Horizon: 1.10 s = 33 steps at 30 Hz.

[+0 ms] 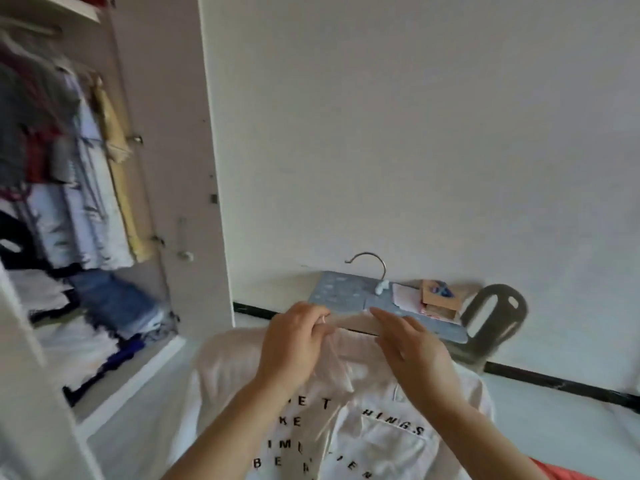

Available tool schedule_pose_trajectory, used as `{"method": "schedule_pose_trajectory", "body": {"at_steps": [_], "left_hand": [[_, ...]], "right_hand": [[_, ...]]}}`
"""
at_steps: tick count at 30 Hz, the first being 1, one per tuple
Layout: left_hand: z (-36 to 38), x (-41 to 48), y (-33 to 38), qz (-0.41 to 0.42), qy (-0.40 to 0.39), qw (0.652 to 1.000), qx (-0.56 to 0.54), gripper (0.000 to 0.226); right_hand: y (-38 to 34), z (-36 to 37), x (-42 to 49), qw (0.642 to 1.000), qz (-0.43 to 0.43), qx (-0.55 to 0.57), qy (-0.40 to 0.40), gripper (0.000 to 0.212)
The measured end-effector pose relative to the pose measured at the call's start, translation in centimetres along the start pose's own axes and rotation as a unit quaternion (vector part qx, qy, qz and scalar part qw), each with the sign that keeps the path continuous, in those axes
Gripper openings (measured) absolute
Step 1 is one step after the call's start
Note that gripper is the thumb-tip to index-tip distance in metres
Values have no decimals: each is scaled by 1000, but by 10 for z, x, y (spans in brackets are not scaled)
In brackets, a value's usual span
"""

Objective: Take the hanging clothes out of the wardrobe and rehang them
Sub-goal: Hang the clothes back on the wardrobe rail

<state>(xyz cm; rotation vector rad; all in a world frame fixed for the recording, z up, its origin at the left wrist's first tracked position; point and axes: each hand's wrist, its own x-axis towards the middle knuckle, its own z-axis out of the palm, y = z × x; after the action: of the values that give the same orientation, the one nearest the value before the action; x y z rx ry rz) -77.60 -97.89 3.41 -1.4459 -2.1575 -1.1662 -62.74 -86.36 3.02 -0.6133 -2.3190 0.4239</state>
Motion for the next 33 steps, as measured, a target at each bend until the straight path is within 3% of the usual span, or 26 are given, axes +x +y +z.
{"method": "schedule_pose_trajectory", "body": {"at_steps": [7,11,20,25,33], "left_hand": [[-53,37,-88,-121,90,987,49,24],[-82,49,-143,-158,121,978,69,23],[-127,101,-294,-128,149,970,144,33],[-161,146,-368,-84,193,957,201,37],[-205,218,-478,-106,242,937,227,37]], "right_hand": [[-35,91,115,982,-180,57,1,41],[-64,147,165,970,-229,84,15,38],[-142,278,278,949,-291,112,34,49],[-192,332,348,935,-319,142,66,39],[-257,420,456,920,-366,121,71,41]]}}
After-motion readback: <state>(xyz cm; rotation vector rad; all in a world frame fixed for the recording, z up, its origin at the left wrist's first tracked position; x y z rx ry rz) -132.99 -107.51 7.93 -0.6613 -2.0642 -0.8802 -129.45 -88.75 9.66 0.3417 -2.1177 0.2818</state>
